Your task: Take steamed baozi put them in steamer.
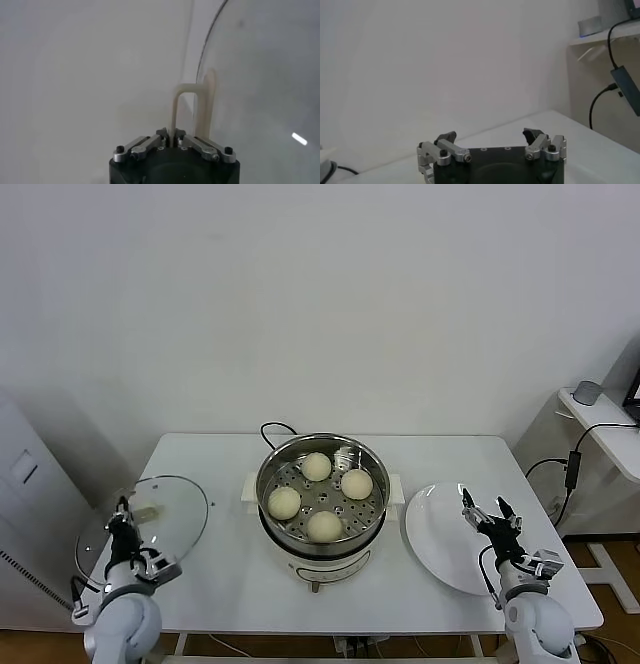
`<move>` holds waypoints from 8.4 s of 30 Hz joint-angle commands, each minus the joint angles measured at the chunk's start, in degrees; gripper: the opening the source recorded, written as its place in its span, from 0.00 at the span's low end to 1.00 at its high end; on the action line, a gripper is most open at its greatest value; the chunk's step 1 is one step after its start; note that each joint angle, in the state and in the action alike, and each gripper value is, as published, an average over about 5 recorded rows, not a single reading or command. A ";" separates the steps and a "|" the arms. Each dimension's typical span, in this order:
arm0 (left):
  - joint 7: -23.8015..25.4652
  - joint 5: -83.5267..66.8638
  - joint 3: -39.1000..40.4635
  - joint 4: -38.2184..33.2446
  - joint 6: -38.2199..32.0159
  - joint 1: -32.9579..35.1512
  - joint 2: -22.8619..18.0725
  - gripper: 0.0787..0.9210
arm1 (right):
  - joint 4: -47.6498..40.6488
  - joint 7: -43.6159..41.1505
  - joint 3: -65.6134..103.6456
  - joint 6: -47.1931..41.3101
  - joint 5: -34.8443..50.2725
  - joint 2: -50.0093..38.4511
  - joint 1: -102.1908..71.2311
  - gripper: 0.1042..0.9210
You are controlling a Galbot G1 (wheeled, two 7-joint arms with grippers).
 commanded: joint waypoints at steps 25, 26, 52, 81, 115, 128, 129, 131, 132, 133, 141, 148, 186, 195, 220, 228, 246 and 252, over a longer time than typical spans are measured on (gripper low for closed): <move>21.55 24.45 33.26 -10.63 21.83 -18.15 -14.71 0.06 | 2.70 -0.14 0.96 -1.20 -2.08 0.34 -2.22 0.88; 21.27 24.26 34.48 -9.66 21.83 -18.75 -14.71 0.06 | 2.77 -0.14 1.10 -1.21 -2.18 0.53 -2.27 0.88; 7.99 8.57 46.02 2.56 21.83 -21.07 -14.71 0.06 | 0.92 -0.32 1.04 -1.06 -4.56 3.16 -1.39 0.88; 11.67 22.12 43.82 4.80 21.83 -17.72 -14.71 0.06 | 1.13 -0.45 0.99 -0.53 -4.09 3.19 -1.96 0.88; 14.44 20.04 43.50 4.72 21.83 -18.48 -14.71 0.06 | 0.38 -0.64 1.14 -0.04 -3.84 3.16 -2.14 0.88; 15.14 21.02 43.75 5.42 21.83 -18.34 -14.71 0.06 | 0.32 -0.65 1.19 0.06 -3.80 3.16 -2.20 0.88; 15.31 21.07 43.80 5.38 21.83 -18.31 -14.71 0.06 | 0.30 -0.65 1.20 0.08 -3.78 3.14 -2.23 0.88; 15.46 21.12 43.93 5.13 21.83 -18.18 -14.71 0.06 | 0.26 -0.66 1.21 0.11 -3.73 3.13 -2.27 0.88; 15.46 21.03 44.02 4.92 21.83 -18.09 -14.71 0.06 | 0.24 -0.66 1.21 0.12 -3.71 3.13 -2.28 0.88; 15.45 20.91 44.11 4.67 21.83 -17.99 -14.71 0.07 | 0.22 -0.66 1.21 0.14 -3.71 3.13 -2.29 0.88; 16.13 20.48 44.76 1.41 21.83 -16.70 -14.71 0.27 | 0.17 -0.67 1.16 0.14 -3.73 3.20 -2.22 0.88; 17.63 20.21 45.25 -2.96 21.83 -14.71 -14.71 0.51 | 0.14 -0.67 1.16 0.14 -3.82 3.19 -2.22 0.88; 0.21 -28.42 11.71 -28.23 -1.12 3.95 -5.49 0.88 | 6.06 -4.67 -2.49 2.52 -6.41 3.30 -7.59 0.88; 5.17 -62.68 1.54 -24.29 -18.09 10.98 -7.11 0.88 | 13.16 -5.93 -3.42 1.01 -10.28 2.91 -13.11 0.88; 3.15 -70.88 3.49 -22.89 -12.52 26.78 -8.26 0.88 | 24.55 -1.43 -3.27 -4.17 -8.80 3.81 -26.08 0.88; 2.71 -69.92 3.47 -23.02 -10.72 27.33 -8.37 0.88 | 24.88 -1.53 -3.09 -4.14 -8.84 3.82 -26.42 0.88; 2.47 -69.76 3.47 -25.03 -9.91 28.25 -9.82 0.88 | 25.57 -4.09 -1.99 -3.90 -11.81 2.98 -26.73 0.88; 2.88 -69.73 3.51 -24.95 -9.87 28.59 -9.89 0.88 | 25.54 -4.51 -1.83 -3.65 -13.11 2.86 -26.77 0.88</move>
